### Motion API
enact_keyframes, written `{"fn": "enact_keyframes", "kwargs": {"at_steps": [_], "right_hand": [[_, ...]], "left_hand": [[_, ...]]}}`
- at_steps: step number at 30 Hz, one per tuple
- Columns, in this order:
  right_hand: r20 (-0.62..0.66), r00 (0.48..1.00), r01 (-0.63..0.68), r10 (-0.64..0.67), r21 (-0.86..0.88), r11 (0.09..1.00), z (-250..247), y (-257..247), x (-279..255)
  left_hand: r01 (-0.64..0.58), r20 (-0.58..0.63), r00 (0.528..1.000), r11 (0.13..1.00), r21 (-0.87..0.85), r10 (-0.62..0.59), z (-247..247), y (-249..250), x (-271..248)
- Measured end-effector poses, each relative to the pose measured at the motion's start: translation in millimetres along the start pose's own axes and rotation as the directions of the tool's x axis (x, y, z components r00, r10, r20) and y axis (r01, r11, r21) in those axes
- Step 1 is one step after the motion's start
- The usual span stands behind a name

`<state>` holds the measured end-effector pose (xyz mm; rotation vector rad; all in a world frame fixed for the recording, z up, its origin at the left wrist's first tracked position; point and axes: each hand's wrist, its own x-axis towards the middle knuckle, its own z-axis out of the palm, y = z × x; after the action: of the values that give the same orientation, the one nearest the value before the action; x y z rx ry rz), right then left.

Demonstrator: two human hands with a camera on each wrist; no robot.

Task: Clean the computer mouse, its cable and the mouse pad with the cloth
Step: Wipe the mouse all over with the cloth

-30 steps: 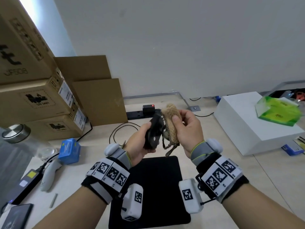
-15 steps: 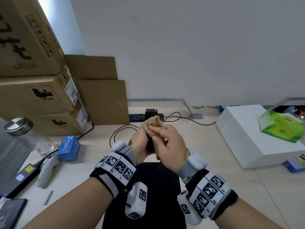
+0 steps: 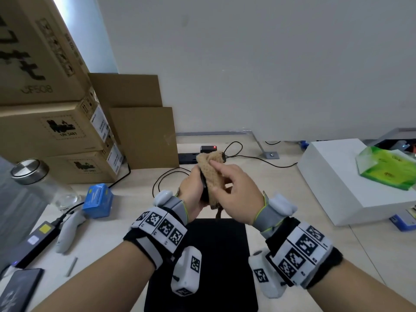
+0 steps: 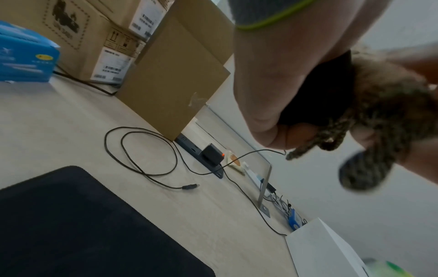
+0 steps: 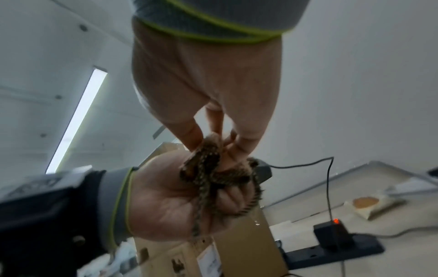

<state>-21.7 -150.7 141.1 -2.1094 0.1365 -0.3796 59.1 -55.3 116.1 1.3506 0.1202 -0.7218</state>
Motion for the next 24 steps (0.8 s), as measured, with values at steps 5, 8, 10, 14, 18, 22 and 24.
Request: {"fn": "enact_keyframes", "kwargs": {"at_steps": [5,8,10,14,18,22,24], "right_hand": [[-0.156,0.967,0.169,-0.2,-0.194,0.966,-9.9,23.9,5.2],[-0.427,0.904,-0.113,0.021,-0.191,0.975,-17.4,36.0,20.1],[-0.443,0.893,-0.177,0.081,-0.18,0.967,-16.1,36.5,20.1],[-0.36,0.922,0.088,-0.143,-0.164,0.983,7.6,13.2,1.2],[-0.359,0.92,0.105,-0.156,-0.158,0.982,6.3,18.8,9.8],[-0.416,0.909,-0.09,0.02,-0.151,0.984,-8.1,32.9,25.3],[-0.397,0.916,-0.001,-0.061,-0.154,0.988,2.0,22.5,17.6]], "left_hand": [[0.009,0.116,0.993,0.998,0.059,-0.016,0.5,3.0,-12.6],[0.009,0.179,0.983,0.992,0.129,-0.032,7.2,0.2,-23.7],[-0.014,0.173,0.985,0.994,0.111,-0.005,11.6,-1.8,-25.2],[-0.061,0.033,0.998,0.997,0.035,0.06,9.7,-2.5,-14.1],[-0.007,0.106,0.994,0.999,0.043,0.003,6.1,1.3,-15.2],[0.032,0.184,0.982,0.995,0.092,-0.049,8.7,4.0,-21.6],[0.02,0.13,0.991,0.999,0.049,-0.026,6.5,5.6,-16.6]]}}
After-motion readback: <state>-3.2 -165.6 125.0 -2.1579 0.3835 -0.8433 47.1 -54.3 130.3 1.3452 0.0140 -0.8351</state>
